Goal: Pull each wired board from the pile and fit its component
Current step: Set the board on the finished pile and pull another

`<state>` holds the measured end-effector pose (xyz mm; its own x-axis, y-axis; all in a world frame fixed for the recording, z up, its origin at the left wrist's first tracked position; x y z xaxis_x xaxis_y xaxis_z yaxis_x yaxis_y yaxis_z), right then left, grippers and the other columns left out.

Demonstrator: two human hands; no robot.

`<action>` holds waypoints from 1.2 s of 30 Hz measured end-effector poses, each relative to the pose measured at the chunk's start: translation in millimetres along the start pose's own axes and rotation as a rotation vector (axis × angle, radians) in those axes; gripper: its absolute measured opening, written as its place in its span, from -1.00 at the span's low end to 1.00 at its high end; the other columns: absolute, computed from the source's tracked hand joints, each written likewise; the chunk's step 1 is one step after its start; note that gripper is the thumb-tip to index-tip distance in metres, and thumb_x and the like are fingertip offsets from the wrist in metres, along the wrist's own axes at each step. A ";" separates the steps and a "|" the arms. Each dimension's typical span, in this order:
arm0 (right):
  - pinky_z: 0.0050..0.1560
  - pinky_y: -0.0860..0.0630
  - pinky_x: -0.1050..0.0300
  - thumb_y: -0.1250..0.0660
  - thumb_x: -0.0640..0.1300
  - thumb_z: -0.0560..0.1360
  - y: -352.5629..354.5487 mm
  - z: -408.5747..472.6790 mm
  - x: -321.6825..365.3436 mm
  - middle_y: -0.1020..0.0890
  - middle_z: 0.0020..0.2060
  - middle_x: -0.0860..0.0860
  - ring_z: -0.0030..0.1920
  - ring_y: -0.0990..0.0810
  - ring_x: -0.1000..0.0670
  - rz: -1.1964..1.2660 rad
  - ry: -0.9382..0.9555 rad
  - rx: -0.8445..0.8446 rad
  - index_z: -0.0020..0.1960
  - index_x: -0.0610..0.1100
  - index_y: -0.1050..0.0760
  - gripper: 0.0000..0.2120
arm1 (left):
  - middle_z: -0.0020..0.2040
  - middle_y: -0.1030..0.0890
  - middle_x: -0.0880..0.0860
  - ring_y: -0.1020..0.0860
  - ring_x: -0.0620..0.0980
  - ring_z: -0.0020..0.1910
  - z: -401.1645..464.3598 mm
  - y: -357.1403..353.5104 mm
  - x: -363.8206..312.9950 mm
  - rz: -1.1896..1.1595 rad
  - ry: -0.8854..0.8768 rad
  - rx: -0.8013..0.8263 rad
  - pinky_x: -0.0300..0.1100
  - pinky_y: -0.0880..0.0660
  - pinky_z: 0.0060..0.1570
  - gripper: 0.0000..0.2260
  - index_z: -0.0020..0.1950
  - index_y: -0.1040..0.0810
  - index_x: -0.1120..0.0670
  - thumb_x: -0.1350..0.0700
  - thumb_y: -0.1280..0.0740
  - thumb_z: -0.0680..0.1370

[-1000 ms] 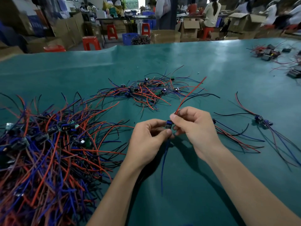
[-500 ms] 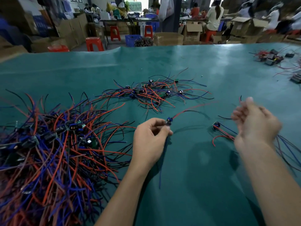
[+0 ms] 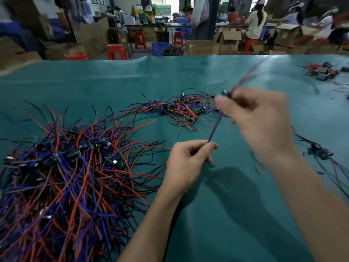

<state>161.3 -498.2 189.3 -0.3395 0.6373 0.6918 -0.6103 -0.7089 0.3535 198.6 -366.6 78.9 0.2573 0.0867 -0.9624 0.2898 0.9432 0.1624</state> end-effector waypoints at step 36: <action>-0.22 -0.48 0.27 -0.51 -0.20 0.45 -63.0 124.4 -10.8 -0.69 -0.20 0.05 -0.16 -0.60 0.09 0.246 -0.353 0.110 -0.14 -0.02 -0.66 -0.91 | -0.33 -0.68 -0.13 -0.51 -0.27 -0.49 1.6 4.9 7.7 0.174 0.065 -0.145 -0.40 -0.33 -0.42 -0.86 -0.13 -0.68 0.00 0.11 -0.34 0.56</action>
<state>292.5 -498.0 237.9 -0.1877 0.3170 0.9297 -0.4555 -0.8666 0.2035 203.5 -361.8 72.6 0.2305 0.2679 -0.9355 0.1092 0.9482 0.2985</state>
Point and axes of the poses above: each hand's wrist, its own z-axis towards the middle knuckle, its own y-axis out of the back of the hand, x = y × z, the point moved 3 cm from there along z, towards the middle knuckle
